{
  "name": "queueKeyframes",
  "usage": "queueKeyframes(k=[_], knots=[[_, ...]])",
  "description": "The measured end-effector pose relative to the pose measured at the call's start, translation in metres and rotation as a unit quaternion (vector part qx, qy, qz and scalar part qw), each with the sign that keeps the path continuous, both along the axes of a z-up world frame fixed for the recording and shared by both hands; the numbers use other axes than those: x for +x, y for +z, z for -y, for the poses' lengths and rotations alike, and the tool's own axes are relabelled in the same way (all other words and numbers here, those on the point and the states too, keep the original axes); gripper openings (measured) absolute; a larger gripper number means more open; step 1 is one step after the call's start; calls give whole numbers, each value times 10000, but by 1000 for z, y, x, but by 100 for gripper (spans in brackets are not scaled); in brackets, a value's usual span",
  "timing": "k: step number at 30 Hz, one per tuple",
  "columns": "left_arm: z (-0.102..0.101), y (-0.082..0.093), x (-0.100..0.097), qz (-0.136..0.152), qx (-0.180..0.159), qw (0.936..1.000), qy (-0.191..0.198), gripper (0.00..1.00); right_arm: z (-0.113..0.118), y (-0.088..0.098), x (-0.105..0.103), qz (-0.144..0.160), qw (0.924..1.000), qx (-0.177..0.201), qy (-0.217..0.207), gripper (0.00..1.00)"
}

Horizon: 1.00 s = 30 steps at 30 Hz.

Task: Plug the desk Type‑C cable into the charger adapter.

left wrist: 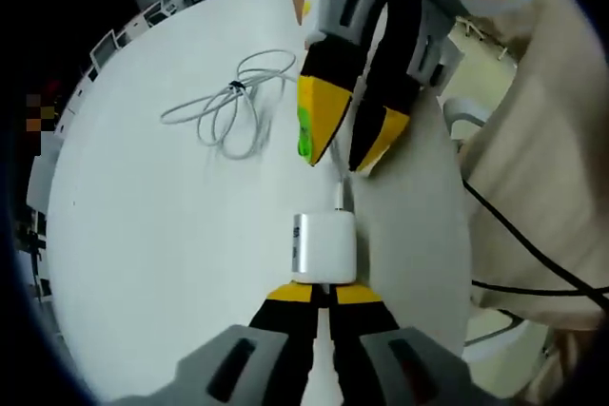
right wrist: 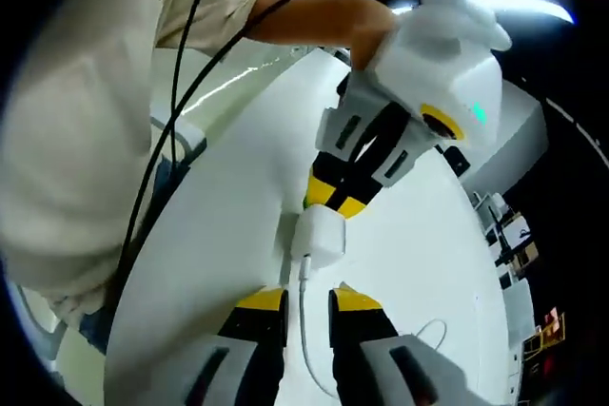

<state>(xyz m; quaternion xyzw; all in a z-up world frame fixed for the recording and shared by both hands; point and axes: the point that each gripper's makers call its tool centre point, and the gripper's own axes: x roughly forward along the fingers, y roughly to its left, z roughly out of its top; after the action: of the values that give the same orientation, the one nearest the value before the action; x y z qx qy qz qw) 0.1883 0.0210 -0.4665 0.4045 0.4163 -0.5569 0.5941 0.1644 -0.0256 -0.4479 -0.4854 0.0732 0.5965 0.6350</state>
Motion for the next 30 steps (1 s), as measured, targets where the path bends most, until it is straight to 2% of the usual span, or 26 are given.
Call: queueKeyframes(k=[2, 7, 14, 16, 18, 19, 20, 25, 30], knots=[[0, 0, 1, 7, 1, 10000, 5, 5, -1, -4, 0, 125, 9999, -117, 0, 15], [-2, 0, 1, 0, -20, 10000, 32, 5, 0, -10, 3, 209, 9994, -252, -58, 12], [1, -2, -7, -45, -36, 9999, 161, 5, 1, -13, 9, 443, 9983, -347, -142, 6], [2, -2, -10, -78, -44, 9996, 258, 5, 2, -14, 12, 657, 9968, -398, -224, 5], [3, -3, -11, -90, -52, 9994, 316, 5, 4, -12, 17, 1009, 9932, -474, -333, 5], [3, -3, -12, -107, -45, 9992, 378, 5, 3, -14, 15, 1022, 9930, -465, -360, 5], [3, -3, -13, -126, -36, 9990, 420, 5, 4, -12, 19, 1220, 9903, -501, -433, 5], [4, -3, -15, -215, 36, 9980, 601, 5, 3, -13, 20, 1792, 9796, -683, -593, 5], [4, -3, -13, -255, 45, 9975, 663, 5, 0, -14, 18, 1803, 9795, -564, -694, 6]])
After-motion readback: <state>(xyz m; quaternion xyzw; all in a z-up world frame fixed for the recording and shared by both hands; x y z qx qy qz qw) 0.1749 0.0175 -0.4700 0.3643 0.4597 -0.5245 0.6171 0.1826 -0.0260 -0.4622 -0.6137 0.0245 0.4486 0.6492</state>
